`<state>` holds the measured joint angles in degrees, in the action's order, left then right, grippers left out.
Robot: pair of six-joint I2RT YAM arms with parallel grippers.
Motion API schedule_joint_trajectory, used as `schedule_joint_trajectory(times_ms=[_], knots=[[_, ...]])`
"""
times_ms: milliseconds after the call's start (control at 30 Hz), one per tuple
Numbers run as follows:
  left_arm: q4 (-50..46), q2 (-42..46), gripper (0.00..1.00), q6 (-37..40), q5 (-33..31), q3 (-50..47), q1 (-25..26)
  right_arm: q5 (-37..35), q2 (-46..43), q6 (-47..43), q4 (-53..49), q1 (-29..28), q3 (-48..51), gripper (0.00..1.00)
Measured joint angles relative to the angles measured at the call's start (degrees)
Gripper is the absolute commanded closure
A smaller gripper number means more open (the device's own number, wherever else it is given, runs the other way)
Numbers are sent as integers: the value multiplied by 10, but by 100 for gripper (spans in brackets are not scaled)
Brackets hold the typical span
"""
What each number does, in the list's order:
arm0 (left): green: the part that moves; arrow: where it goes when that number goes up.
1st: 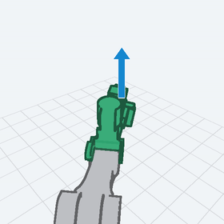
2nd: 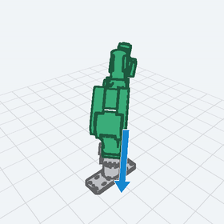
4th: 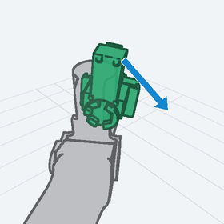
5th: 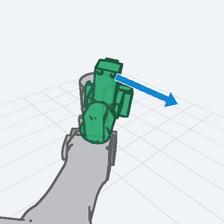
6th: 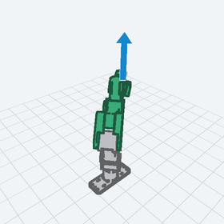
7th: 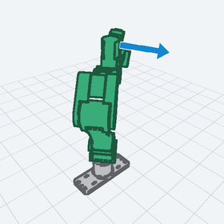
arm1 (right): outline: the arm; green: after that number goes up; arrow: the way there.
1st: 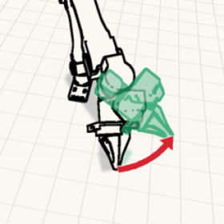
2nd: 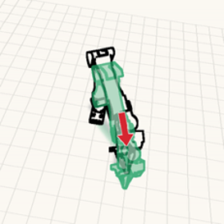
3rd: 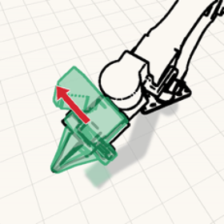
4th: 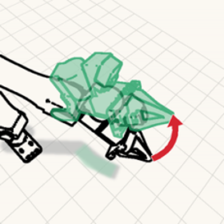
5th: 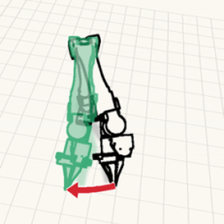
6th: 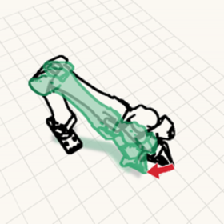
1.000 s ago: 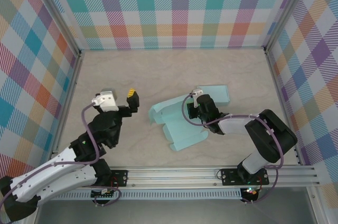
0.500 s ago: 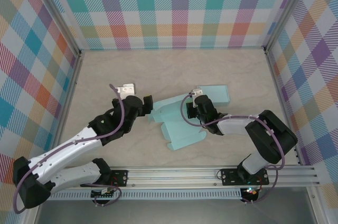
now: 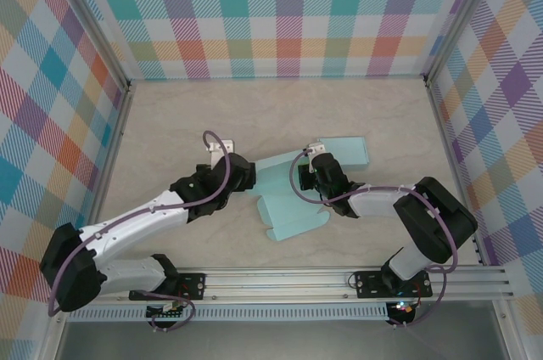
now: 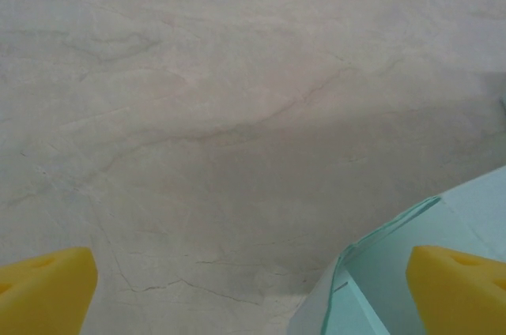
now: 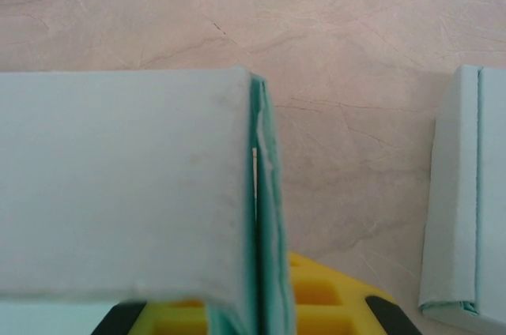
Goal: Fold the paper box
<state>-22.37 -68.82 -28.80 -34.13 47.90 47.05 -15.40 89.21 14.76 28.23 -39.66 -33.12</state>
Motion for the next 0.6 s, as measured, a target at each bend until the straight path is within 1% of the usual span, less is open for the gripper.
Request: schedule_joint_trajectory(times_ms=[233, 400, 600], knots=[[6, -70, 0, -6, 13, 14, 0, -3, 0, 7, 0, -2, 0, 100], [44, -76, 0, -13, 21, 10, 0, -16, 3, 14, 7, -2, 4, 100], [111, -83, 0, -32, 19, -23, -1, -47, 9, 27, 22, -10, 8, 100]])
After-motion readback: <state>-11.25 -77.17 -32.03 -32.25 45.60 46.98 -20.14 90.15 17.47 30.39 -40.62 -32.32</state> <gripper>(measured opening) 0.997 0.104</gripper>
